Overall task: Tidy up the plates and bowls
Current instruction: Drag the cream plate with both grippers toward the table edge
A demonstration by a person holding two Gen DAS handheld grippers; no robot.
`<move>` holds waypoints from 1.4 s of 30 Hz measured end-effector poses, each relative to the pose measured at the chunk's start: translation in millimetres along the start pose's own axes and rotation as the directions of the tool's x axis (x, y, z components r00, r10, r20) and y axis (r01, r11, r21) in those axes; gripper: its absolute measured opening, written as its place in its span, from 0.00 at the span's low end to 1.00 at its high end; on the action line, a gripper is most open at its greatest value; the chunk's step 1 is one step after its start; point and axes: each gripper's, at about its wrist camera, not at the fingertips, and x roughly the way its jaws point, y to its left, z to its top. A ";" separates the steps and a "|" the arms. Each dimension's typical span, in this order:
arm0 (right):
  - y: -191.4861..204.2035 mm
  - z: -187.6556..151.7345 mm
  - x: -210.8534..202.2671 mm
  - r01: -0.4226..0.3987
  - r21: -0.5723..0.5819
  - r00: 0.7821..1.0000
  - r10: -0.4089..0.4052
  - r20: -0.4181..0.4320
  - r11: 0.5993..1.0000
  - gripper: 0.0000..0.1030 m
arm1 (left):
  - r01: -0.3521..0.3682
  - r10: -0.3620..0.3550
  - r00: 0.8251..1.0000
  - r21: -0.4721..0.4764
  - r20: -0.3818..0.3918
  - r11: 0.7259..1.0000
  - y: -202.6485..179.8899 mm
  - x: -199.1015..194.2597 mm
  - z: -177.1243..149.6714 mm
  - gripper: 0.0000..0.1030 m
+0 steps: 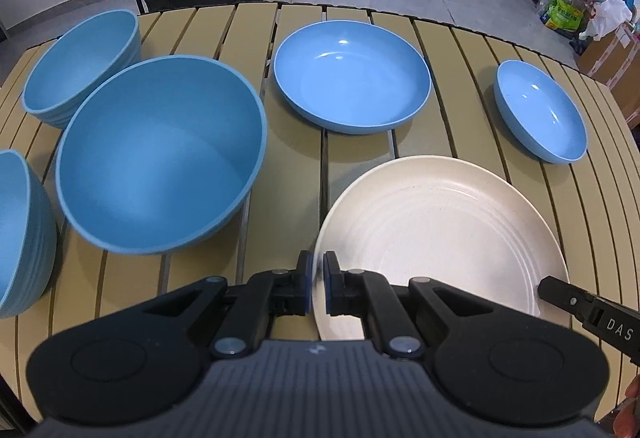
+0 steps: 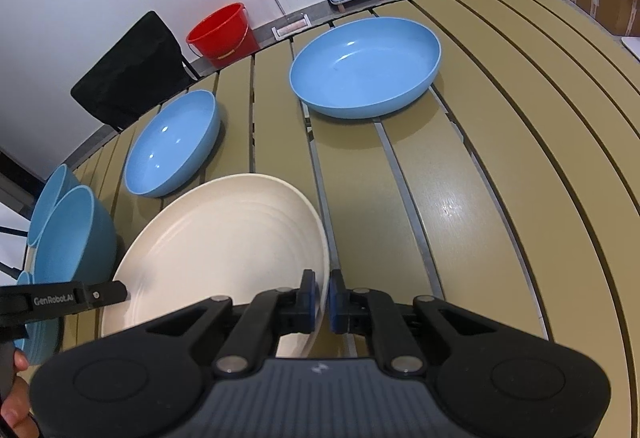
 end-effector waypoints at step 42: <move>62.8 -96.0 -49.3 -0.066 -0.097 0.997 0.071 0.044 0.993 0.07 | -0.051 0.050 0.992 0.007 0.113 0.999 78.8 -68.0 -94.1 0.07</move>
